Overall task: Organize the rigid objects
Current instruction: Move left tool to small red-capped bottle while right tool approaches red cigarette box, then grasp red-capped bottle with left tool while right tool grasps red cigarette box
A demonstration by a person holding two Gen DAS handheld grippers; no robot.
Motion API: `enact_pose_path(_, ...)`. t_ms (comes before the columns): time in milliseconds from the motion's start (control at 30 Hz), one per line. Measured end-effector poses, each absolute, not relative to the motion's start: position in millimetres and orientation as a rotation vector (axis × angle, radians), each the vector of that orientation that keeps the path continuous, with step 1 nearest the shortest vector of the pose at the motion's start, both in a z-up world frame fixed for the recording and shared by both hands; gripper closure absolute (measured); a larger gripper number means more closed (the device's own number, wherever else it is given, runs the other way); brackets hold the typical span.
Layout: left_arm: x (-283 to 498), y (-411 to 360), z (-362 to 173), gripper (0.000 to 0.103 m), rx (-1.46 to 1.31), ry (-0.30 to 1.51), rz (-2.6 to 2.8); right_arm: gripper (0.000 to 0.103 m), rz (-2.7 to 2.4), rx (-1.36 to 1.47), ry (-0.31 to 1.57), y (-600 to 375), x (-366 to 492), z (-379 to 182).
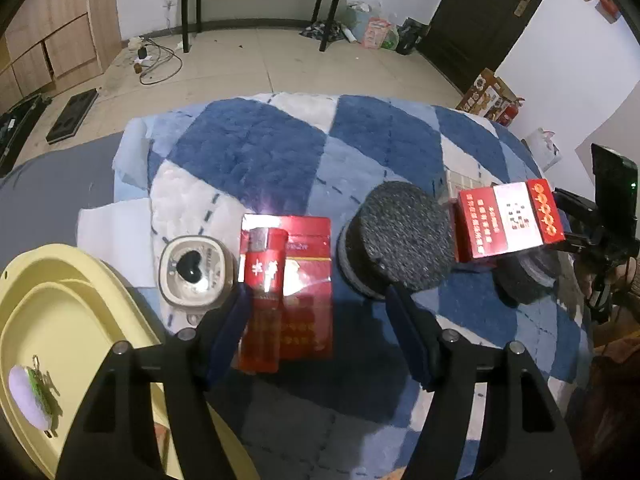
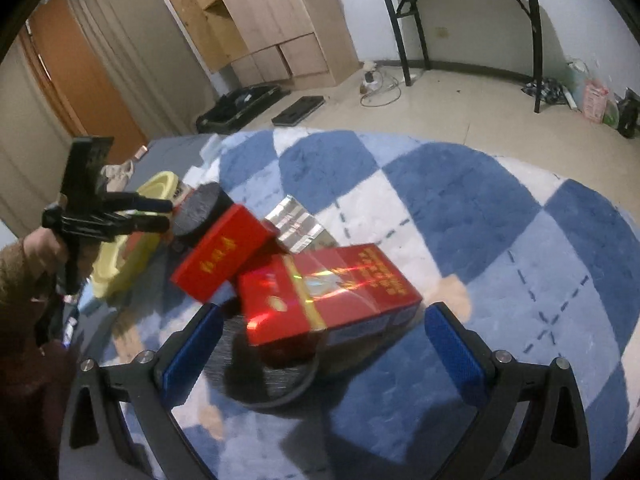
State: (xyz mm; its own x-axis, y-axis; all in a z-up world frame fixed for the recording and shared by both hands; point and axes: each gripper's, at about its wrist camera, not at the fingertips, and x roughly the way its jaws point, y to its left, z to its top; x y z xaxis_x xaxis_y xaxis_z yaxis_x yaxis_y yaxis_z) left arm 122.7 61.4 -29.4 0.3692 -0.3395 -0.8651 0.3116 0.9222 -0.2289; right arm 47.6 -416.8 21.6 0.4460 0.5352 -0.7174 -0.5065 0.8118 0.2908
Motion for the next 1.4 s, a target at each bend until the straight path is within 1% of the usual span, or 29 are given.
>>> enact_pose_path(133,128,66,-30,0.033,-0.065,1.121,-0.415,0.0,0.654,0.064,0.909,-421,61,11)
enact_pose_path(200,129,65,-32,0.041,-0.06,1.129,-0.42,0.0,0.679,0.082,0.919,-421,65,9)
enact_pose_path(233,130,64,-34,0.051,-0.054,1.14,-0.418,0.0,0.689,0.081,0.919,-420,68,7)
enact_pose_path(267,130,63,-38,0.055,-0.045,1.153,-0.411,0.0,0.694,0.076,0.917,-418,70,6)
enact_pose_path(400,128,63,-38,0.057,-0.056,1.136,-0.422,0.0,0.704,0.095,0.93,-411,79,-4)
enact_pose_path(433,129,63,-38,0.062,-0.061,1.136,-0.424,0.002,0.707,0.096,0.923,-411,80,-5)
enact_pose_path(467,128,63,-38,0.067,-0.058,1.135,-0.421,0.006,0.711,0.094,0.91,-410,80,-4)
enact_pose_path(500,128,63,-39,0.077,-0.057,1.136,-0.416,0.009,0.718,0.092,0.9,-409,81,-4)
enact_pose_path(733,120,62,-39,0.08,-0.055,1.121,-0.427,0.011,0.701,0.092,0.879,-410,81,-6)
enact_pose_path(767,118,62,-37,0.088,-0.057,1.117,-0.425,0.011,0.687,0.09,0.87,-411,79,-4)
enact_pose_path(867,113,67,-27,0.095,-0.074,1.091,-0.418,0.011,0.652,0.085,0.851,-414,75,5)
enact_pose_path(1000,108,67,-16,0.097,-0.059,1.069,-0.428,0.011,0.605,0.097,0.802,-425,63,25)
enact_pose_path(1100,107,64,-25,0.097,-0.023,1.125,-0.435,0.011,0.6,0.09,0.771,-426,50,40)
enact_pose_path(1200,101,59,-30,0.097,0.048,1.118,-0.398,0.011,0.604,0.077,0.776,-423,42,45)
enact_pose_path(1333,100,61,-33,0.096,0.027,1.12,-0.354,0.011,0.618,0.083,0.783,-419,35,51)
enact_pose_path(1400,99,58,-32,0.087,0.026,1.12,-0.352,0.011,0.624,0.085,0.785,-416,34,53)
